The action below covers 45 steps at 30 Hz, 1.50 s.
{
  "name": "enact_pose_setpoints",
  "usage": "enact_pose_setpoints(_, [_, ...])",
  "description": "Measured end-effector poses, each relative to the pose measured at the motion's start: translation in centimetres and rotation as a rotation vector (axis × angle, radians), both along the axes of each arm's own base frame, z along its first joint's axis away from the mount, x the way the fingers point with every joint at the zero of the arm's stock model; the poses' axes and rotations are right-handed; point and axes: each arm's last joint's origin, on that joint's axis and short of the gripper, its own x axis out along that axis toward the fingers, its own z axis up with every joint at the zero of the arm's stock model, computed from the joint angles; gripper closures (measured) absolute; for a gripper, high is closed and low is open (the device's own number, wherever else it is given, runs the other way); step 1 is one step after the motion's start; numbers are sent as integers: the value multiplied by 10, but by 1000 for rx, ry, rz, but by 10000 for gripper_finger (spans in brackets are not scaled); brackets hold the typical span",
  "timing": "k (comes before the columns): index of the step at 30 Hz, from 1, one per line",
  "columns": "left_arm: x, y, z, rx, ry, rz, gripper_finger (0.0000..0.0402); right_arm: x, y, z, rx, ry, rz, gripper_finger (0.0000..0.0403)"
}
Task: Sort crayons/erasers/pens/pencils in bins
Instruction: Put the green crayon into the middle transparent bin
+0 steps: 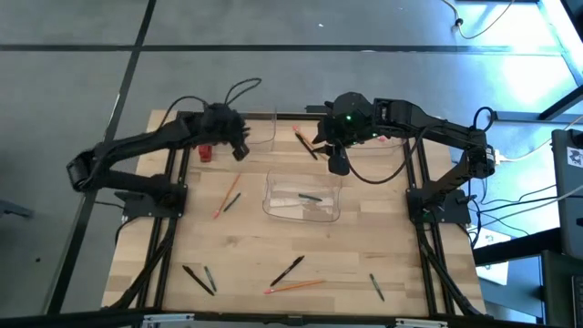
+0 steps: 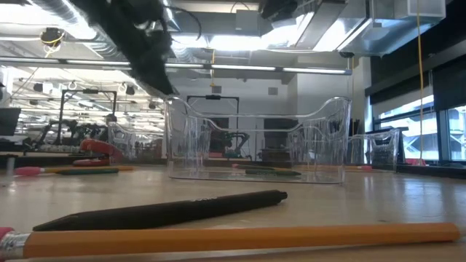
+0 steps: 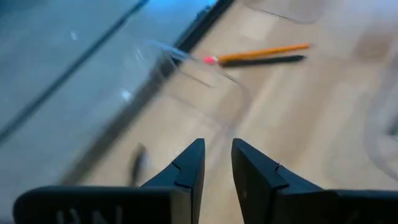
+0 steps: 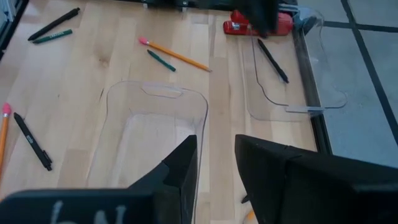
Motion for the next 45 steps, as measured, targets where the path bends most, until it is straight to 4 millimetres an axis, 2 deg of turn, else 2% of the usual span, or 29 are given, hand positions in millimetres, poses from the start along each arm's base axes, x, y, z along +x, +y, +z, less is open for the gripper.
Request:
enact_pose_setpoints(6, [-12,-53,-3,-271,45,61,327,0,0,0,-14,2,18,291])
enact_pose_setpoints(13, [-19,-102,-11,-580,104,235,332,0,0,0,-15,1,20,291])
enact_pose_setpoints(24, [-16,-155,-22,-739,154,347,333,-2,1,-2,-23,36,40,291])
enact_pose_setpoints(29, [-5,-169,-35,-642,209,293,333,-2,1,-2,-25,36,41,291])
enact_pose_setpoints(35, [10,-175,-60,-530,342,252,333,-2,1,-2,-25,36,41,291])
enact_pose_setpoints(39, [21,-169,-73,-518,374,315,333,-2,1,-2,-22,35,44,291])
enact_pose_setpoints(45, [33,-148,-82,-529,362,377,333,-2,4,-2,43,16,142,291])
